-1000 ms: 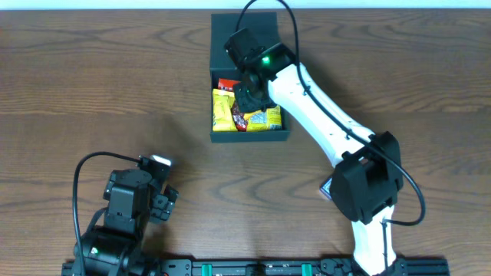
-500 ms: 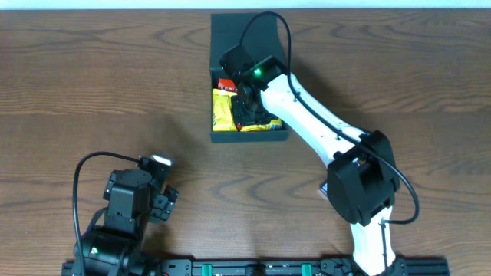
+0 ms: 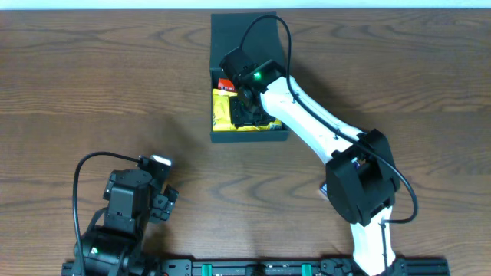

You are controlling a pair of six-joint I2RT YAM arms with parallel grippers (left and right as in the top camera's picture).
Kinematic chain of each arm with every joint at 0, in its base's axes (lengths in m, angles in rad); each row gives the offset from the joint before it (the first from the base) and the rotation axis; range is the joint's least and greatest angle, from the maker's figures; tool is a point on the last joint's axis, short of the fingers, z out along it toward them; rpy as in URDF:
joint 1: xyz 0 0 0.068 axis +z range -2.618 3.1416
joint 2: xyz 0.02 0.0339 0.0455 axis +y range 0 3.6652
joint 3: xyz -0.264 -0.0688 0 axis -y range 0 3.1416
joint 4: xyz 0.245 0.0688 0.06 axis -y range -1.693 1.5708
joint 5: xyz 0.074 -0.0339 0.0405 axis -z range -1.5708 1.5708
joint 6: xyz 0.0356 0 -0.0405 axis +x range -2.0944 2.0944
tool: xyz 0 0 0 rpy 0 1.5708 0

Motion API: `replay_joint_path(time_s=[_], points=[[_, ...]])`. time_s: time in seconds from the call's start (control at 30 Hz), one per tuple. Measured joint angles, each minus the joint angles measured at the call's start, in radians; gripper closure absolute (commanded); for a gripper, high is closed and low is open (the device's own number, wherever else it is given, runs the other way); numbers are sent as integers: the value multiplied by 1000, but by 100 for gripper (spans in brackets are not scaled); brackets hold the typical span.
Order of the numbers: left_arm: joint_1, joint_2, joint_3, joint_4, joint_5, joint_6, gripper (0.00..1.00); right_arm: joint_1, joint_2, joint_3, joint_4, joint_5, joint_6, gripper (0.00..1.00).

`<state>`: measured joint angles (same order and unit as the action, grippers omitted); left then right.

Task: Pack container
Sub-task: 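Carry the candy over the box and lower it inside, then release the candy and press it down into the box with the right gripper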

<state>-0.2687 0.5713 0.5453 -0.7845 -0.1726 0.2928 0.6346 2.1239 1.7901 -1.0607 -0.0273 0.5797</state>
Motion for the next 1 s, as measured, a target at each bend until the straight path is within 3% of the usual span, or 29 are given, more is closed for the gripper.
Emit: replay_joint_path(time_s=[0.03,0.1,0.23,0.47,0.53,0.57,1.0], points=[[0,0,0,0,0,0,5,1,0,0,-3,0,4,44],[0,0,0,0,0,0,5,10,0,0,-20,0,2,45],[0,0,0,0,0,0,5,21,0,0,-22,-2,6,58],[0,0,0,0,0,0,5,21,-5,45,-72,6,5,62],[0,0,0,0,0,0,5,21,-19,70,-94,18,0,79],[0,0,0,0,0,0,5,21,-30,82,-103,21,0,99],[0,0,0,0,0,0,5,33,-43,93,-54,23,-13,99]])
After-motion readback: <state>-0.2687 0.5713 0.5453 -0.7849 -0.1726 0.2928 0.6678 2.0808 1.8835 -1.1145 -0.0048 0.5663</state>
